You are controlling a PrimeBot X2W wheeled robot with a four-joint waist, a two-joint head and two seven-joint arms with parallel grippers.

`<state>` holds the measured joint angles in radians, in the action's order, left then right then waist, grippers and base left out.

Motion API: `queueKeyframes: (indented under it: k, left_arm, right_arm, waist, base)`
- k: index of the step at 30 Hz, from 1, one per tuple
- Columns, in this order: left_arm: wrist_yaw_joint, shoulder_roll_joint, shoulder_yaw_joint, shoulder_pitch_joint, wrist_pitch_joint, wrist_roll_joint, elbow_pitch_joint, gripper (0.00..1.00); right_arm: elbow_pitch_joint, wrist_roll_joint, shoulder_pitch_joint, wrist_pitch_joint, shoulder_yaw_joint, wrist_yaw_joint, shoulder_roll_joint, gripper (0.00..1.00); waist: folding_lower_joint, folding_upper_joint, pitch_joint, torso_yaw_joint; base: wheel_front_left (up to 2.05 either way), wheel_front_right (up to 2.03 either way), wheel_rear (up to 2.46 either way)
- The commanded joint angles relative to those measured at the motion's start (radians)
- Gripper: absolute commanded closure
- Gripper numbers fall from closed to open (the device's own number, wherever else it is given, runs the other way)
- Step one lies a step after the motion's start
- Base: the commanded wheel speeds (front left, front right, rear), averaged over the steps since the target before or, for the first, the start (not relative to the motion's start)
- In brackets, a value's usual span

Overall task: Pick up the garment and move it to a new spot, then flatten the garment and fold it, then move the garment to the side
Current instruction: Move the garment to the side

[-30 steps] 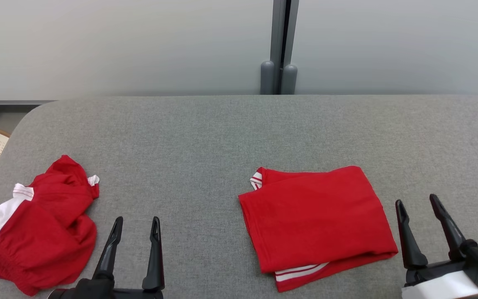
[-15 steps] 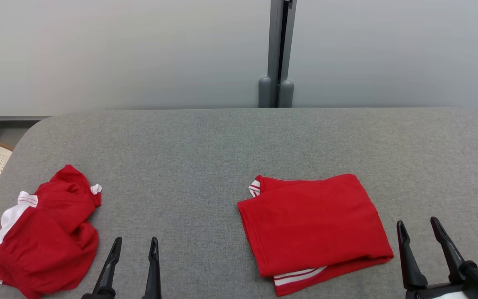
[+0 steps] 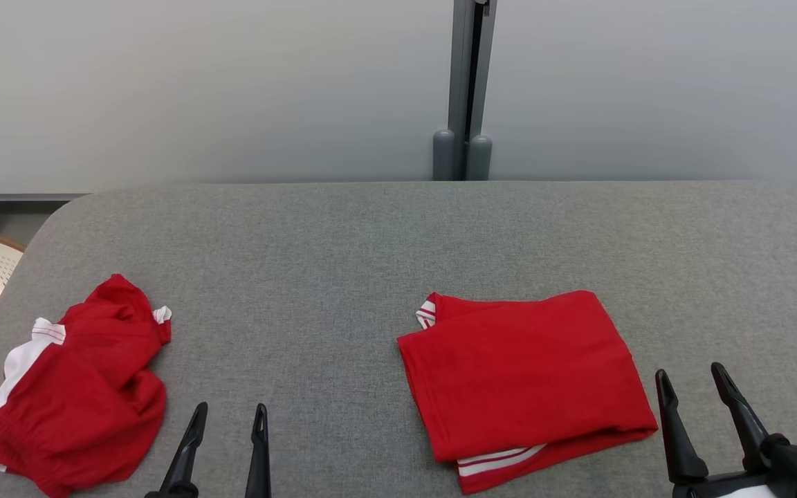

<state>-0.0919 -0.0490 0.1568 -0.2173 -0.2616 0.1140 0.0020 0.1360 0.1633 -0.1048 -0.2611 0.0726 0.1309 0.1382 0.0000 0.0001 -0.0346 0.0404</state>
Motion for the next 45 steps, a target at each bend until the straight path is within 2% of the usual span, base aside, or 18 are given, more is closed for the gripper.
queueKeyframes:
  k: [1, 5, 8, 11, 14, 20, 23, 26, 27, 28, 36, 45]
  left_arm:
    - [0.003, -0.003, -0.001, -0.005, -0.005, -0.005, 0.005, 0.0]
    - [0.011, -0.003, 0.007, 0.0, -0.005, -0.009, 0.026, 0.0]
    - [0.02, -0.003, 0.018, 0.014, -0.005, -0.017, 0.039, 0.0]
    - [0.028, -0.003, 0.035, 0.026, -0.005, -0.028, 0.05, 0.0]
    - [0.034, -0.003, 0.05, 0.045, -0.005, -0.042, 0.057, 0.0]
    - [0.038, -0.003, 0.074, 0.087, -0.005, -0.054, 0.067, 0.0]
    - [0.037, -0.003, 0.083, 0.105, -0.005, -0.057, 0.068, 0.0]
    - [0.031, -0.003, 0.09, 0.119, -0.005, -0.058, 0.065, 0.0]
    - [0.028, -0.003, 0.092, 0.122, -0.005, -0.058, 0.064, 0.0]
    - [0.027, -0.003, 0.095, 0.126, -0.005, -0.058, 0.064, 0.0]
    - [0.032, -0.003, 0.117, 0.166, -0.005, -0.089, 0.033, 0.0]
    - [0.051, -0.022, 0.166, 0.284, -0.003, -0.149, -0.072, 0.0]
  right_arm:
    - [-0.001, -0.001, 0.001, -0.005, -0.005, 0.0, -0.001, 0.0]
    - [0.042, 0.032, 0.029, -0.005, 0.014, 0.0, 0.01, 0.0]
    - [0.149, 0.097, 0.084, -0.005, 0.071, -0.001, 0.049, 0.0]
    - [0.3, 0.22, 0.177, 0.006, 0.178, -0.001, 0.107, 0.0]
    - [0.39, 0.407, 0.286, 0.088, 0.267, 0.0, 0.168, 0.0]
    - [0.387, 0.753, 0.426, 0.295, 0.413, 0.0, 0.306, 0.0]
    - [0.382, 0.866, 0.461, 0.383, 0.46, 0.0, 0.359, 0.0]
    - [0.372, 0.931, 0.481, 0.432, 0.511, 0.0, 0.39, 0.01]
    - [0.365, 0.947, 0.491, 0.428, 0.523, 0.0, 0.398, 0.55]
    - [0.356, 0.96, 0.498, 0.416, 0.534, 0.0, 0.407, 1.0]
    - [0.333, 0.998, 0.574, 0.333, 0.608, 0.0, 0.465, 1.0]
    - [0.366, 0.974, 0.821, 0.222, 0.636, 0.0, 0.571, 1.0]
  waist:
    - [0.0, -0.0001, 0.0, 0.001]
    - [0.0, -0.0001, 0.015, 0.002]
    - [0.0, -0.0001, 0.031, 0.002]
    - [0.0, -0.0001, 0.052, 0.004]
    - [0.0, -0.0001, 0.088, 0.01]
    - [0.0, -0.0001, 0.161, 0.025]
    - [0.0, -0.0001, 0.189, 0.034]
    - [0.0, -0.0001, 0.212, 0.039]
    - [0.0, -0.0001, 0.218, 0.039]
    - [0.0, -0.0001, 0.224, 0.038]
    - [0.0, -0.0001, 0.282, 0.007]
    - [0.0, -0.0001, 0.484, -0.067]
  base:
    - [0.0, 0.0, 0.0]
    - [0.0, 0.0, 0.0]
    - [0.0, 0.0, 0.0]
    - [0.0, 0.0, 0.0]
    - [0.0, 0.0, 0.0]
    - [0.0, 0.0, 0.0]
    - [0.0, 0.0, 0.0]
    - [0.0, 0.0, 0.0]
    - [0.0, 0.0, 0.0]
    - [0.0, 0.0, 0.0]
    - [0.0, 0.0, 0.0]
    - [0.0, 0.0, 0.0]
